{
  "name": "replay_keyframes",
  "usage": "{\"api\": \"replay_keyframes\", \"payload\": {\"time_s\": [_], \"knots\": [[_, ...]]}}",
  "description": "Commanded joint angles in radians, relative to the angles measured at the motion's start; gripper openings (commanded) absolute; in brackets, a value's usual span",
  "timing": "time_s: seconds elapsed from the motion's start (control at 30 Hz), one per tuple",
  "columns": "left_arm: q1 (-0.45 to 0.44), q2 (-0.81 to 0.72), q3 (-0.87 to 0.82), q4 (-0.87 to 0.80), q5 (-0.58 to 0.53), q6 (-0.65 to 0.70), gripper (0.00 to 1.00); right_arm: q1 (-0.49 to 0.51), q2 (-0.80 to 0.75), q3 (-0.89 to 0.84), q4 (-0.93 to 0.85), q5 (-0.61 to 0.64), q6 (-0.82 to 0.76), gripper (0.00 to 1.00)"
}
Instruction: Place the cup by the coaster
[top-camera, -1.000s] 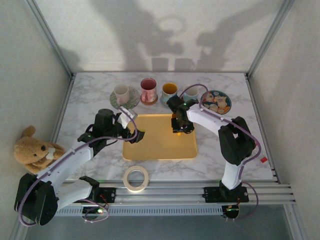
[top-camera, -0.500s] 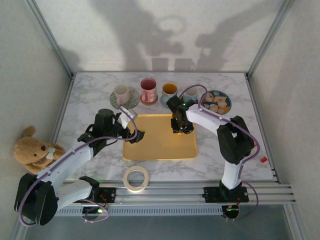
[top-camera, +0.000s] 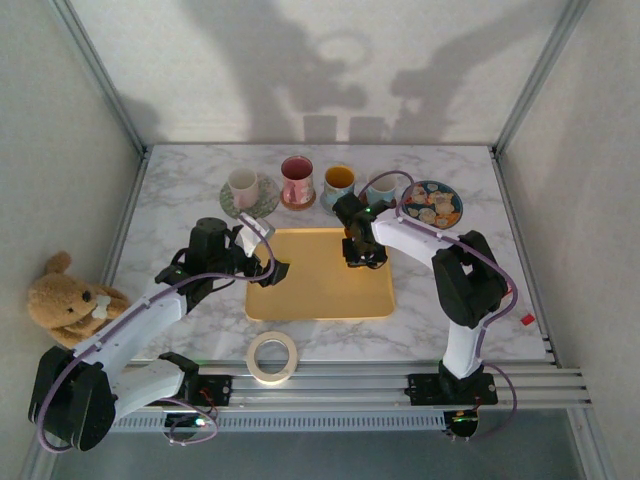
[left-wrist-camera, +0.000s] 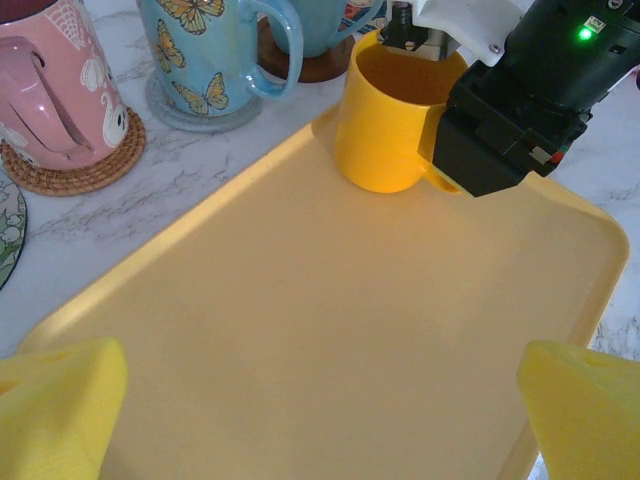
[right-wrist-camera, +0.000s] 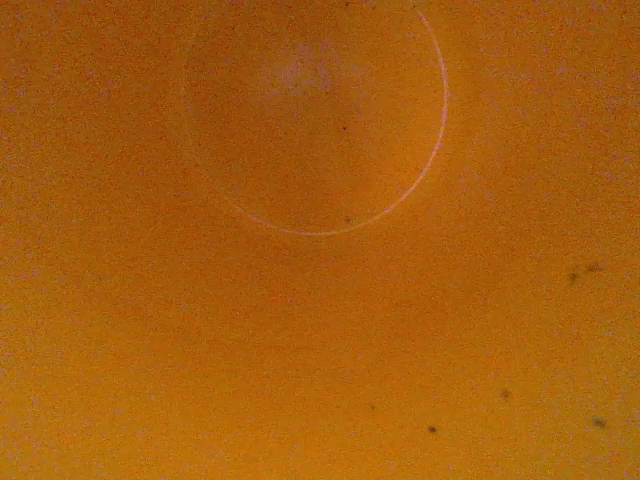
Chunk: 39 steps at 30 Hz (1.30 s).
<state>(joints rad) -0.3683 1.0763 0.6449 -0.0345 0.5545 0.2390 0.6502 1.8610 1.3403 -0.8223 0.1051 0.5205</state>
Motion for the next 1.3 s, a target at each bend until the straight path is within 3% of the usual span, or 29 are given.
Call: {"api": "replay_keyframes", "payload": {"time_s": [0.0, 0.17, 0.5, 1.0, 1.27], "knots": [[0.011, -0.007, 0.016, 0.006, 0.008, -0.010, 1.00, -0.003, -0.004, -0.012, -0.005, 0.005, 0.004, 0.19], [0.011, -0.008, 0.016, 0.007, 0.008, -0.012, 1.00, -0.004, -0.019, -0.011, -0.014, 0.003, -0.011, 0.16], [0.011, -0.014, 0.018, 0.005, 0.009, -0.010, 1.00, -0.001, -0.096, -0.030, -0.027, -0.014, -0.082, 0.00], [0.000, -0.044, 0.113, -0.010, 0.011, -0.041, 1.00, -0.001, -0.352, -0.049, -0.059, 0.013, -0.211, 0.00], [-0.096, -0.019, 0.207, 0.041, -0.059, -0.065, 1.00, -0.070, -0.448, 0.048, -0.149, 0.074, -0.272, 0.00]]}}
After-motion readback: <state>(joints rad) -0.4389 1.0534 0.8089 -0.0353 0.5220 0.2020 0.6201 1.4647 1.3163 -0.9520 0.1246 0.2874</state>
